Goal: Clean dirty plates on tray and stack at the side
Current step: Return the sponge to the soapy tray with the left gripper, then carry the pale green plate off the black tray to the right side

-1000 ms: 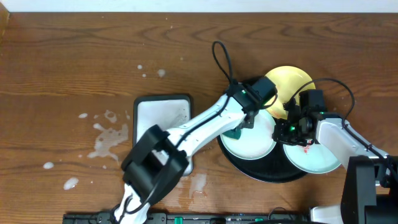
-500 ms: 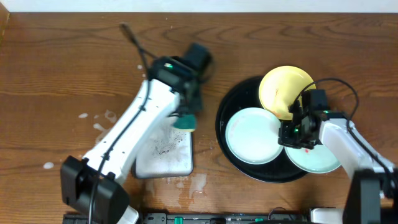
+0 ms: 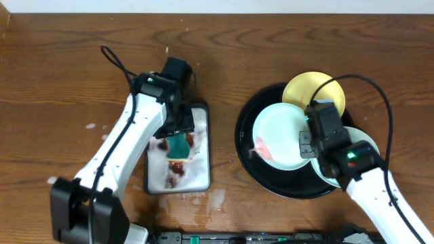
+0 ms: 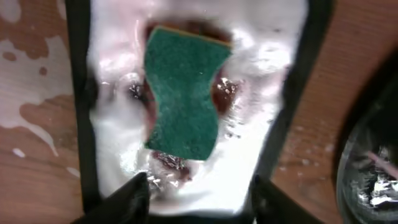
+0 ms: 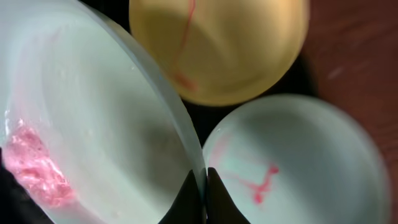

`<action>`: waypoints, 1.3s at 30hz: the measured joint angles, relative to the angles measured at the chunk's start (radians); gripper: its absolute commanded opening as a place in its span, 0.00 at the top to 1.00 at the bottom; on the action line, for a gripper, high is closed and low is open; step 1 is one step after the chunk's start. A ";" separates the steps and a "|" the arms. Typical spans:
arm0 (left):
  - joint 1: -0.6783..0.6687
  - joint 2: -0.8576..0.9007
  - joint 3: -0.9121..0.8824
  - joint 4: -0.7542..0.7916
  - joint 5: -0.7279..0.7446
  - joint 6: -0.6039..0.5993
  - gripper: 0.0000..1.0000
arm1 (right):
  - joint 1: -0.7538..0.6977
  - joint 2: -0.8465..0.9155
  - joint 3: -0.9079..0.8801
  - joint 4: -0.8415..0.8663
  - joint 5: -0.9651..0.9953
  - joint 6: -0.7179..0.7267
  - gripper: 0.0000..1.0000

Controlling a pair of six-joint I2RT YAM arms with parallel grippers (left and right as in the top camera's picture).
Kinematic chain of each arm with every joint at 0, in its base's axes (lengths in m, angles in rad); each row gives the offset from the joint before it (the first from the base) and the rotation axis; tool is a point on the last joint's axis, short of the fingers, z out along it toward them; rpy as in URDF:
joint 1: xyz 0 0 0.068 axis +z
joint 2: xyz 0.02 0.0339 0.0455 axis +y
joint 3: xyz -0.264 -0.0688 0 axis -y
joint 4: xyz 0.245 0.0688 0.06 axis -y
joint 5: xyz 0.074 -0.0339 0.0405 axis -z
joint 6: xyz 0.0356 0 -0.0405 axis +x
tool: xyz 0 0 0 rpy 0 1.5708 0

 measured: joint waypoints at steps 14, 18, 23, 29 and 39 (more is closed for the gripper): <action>0.000 -0.385 0.000 -0.068 0.015 0.015 0.19 | 0.349 -0.003 0.050 0.013 0.626 -0.180 0.99; 0.000 -0.435 0.000 -0.076 0.016 0.013 0.18 | 0.413 -0.003 0.050 0.016 0.721 -0.204 0.99; 0.000 -0.450 0.000 -0.076 0.016 0.013 0.18 | 0.473 -0.003 0.050 0.019 0.788 -0.213 0.99; 0.000 -0.449 0.000 -0.076 0.016 0.013 0.18 | 0.515 -0.003 0.050 0.029 0.844 -0.247 0.99; 0.000 -0.449 0.000 -0.076 0.016 0.013 0.18 | 0.523 -0.003 0.050 0.030 0.891 -0.259 0.99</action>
